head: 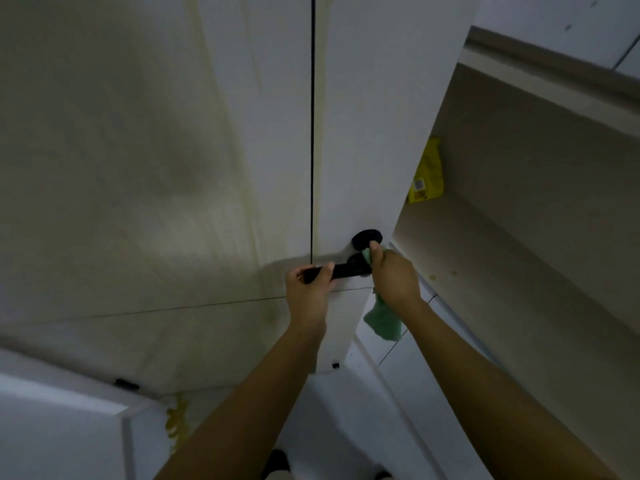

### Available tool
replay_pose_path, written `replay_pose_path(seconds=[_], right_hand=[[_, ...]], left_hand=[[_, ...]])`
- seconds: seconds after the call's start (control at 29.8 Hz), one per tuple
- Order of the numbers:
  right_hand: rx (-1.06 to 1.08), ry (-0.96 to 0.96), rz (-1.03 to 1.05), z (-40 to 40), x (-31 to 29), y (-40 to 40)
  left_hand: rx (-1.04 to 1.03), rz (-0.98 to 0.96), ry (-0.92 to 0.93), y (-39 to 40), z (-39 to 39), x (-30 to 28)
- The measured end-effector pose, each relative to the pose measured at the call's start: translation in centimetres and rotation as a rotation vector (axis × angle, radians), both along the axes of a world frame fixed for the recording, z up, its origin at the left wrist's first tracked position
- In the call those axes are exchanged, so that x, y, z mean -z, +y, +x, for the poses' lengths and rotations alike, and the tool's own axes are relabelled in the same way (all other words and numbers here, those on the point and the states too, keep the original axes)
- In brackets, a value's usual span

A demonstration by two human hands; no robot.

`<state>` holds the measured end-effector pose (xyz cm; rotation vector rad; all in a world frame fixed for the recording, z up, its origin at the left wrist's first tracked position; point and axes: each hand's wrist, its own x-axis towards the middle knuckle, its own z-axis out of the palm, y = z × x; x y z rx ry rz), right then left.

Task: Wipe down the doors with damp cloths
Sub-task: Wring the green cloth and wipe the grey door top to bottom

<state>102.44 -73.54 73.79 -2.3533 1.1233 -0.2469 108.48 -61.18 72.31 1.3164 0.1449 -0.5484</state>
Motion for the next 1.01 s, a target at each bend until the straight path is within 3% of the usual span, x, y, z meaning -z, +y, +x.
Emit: replay_pose_path(seconds=[0.2, 0.44, 0.67, 1.01], right_hand=[[-0.147, -0.193, -0.157, -5.5, 0.0, 0.2], [-0.312, -0.575, 0.049, -11.9, -1.2, 0.7], [-0.528, -0.619, 0.034, -16.3, -1.4, 3.6], [-0.745, -0.737, 0.194, -24.4, -1.1, 13.7]], left_hand=[[-0.264, -0.166, -0.020, 0.6, -4.6, -0.3], [-0.358, -0.145, -0.071, 3.1, -10.4, -0.6], [-0.419, -0.158, -0.048, 8.9, -16.3, -1.5], [-0.609, -0.101, -0.069, 18.4, -27.1, -3.8]])
